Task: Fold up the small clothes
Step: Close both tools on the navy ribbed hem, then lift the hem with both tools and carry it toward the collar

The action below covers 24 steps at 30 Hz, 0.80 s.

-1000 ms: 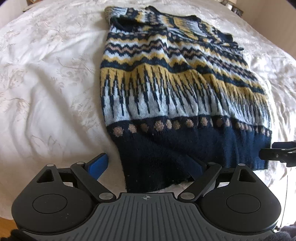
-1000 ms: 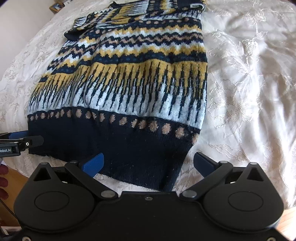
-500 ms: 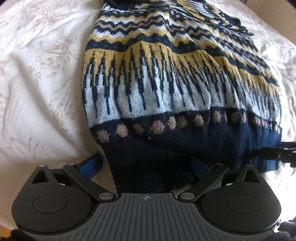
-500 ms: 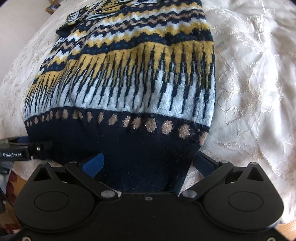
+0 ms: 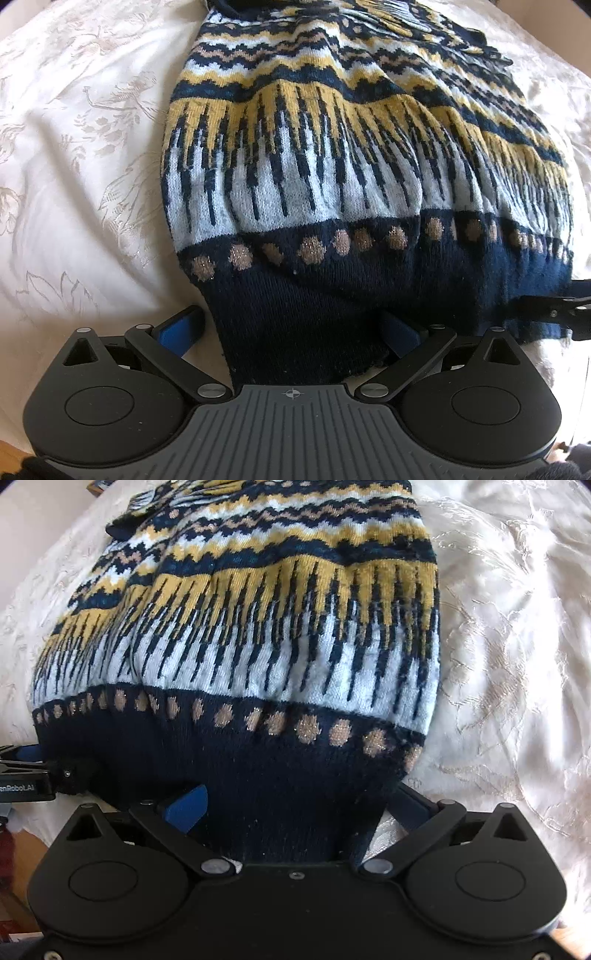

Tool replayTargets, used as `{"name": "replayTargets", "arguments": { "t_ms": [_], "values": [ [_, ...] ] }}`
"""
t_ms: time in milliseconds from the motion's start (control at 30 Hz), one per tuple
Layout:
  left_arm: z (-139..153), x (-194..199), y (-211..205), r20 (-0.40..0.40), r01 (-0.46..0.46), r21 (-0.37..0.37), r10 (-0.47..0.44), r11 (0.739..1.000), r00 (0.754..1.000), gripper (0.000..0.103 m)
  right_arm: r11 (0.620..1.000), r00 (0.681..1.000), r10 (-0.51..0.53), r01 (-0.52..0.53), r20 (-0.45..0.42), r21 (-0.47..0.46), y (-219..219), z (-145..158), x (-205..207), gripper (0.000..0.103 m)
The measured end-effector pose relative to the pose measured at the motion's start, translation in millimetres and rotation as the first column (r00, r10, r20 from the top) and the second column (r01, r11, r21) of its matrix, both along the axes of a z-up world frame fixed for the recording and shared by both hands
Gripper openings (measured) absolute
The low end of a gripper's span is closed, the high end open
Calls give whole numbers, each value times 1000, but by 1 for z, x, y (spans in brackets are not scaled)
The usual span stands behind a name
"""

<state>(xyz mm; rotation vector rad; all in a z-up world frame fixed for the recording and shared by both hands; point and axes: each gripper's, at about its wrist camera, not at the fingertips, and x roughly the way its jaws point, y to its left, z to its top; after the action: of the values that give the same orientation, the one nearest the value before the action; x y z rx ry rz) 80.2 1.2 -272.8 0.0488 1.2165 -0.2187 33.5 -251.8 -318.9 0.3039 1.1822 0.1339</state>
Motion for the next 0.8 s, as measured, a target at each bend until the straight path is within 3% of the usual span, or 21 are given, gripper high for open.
{"name": "replayTargets", "arguments": {
  "t_ms": [67,233,333,433,600,800],
  "values": [
    [0,-1,0,6,-1,-1,1,1000,1000,100,1000,1000,-10,10,0,13,-1,0,0,103],
    [5,-6,5,31,-17,-8,18,1000,999,83,999,1000,-7,7,0,44,-6,1,-2,100],
    [9,-11,7,47,-21,-19,21,1000,999,66,998,1000,-18,17,9,58,-13,4,-7,86],
    [15,-16,8,63,-21,-42,23,999,998,46,993,999,-45,42,24,110,-21,8,-14,63],
    [24,-25,13,102,-48,-71,55,996,993,27,979,997,-70,60,44,192,-34,15,-30,29],
    [26,-28,20,112,-61,-111,74,992,991,25,970,992,-91,68,90,235,-41,26,-43,20]
  ]
}}
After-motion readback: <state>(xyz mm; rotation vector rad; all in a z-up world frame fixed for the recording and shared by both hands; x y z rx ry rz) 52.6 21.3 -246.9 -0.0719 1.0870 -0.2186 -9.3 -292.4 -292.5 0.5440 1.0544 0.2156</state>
